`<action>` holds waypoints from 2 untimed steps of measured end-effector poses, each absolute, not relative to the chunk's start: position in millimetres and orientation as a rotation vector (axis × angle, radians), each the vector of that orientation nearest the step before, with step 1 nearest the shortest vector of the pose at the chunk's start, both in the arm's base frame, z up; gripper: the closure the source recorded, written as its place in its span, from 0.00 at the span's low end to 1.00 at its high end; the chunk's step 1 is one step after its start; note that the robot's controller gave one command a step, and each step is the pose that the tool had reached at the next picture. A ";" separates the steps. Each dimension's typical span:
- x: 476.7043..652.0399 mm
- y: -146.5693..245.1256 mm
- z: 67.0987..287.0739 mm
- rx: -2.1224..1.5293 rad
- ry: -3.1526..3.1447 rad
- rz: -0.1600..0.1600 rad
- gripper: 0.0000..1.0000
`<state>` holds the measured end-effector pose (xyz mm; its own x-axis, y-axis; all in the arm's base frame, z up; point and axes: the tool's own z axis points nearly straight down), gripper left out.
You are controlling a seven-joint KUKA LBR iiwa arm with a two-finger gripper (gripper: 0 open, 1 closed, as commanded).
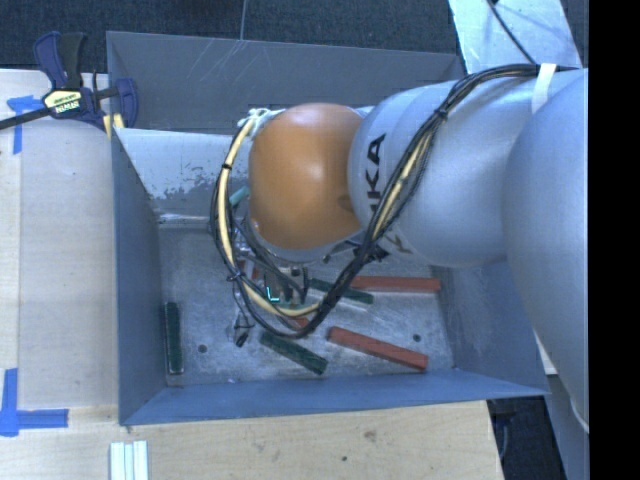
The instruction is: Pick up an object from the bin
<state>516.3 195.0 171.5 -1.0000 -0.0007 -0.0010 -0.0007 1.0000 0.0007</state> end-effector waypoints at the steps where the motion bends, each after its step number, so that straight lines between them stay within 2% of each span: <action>1: 554.7 162.1 69.1 0.417 3.110 0.002 0.00; 2: 567.9 62.6 70.4 0.196 3.135 -0.007 0.00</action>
Offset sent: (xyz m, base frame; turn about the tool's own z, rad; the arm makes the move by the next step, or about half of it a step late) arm 0.0369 -0.0323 -0.1014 0.2677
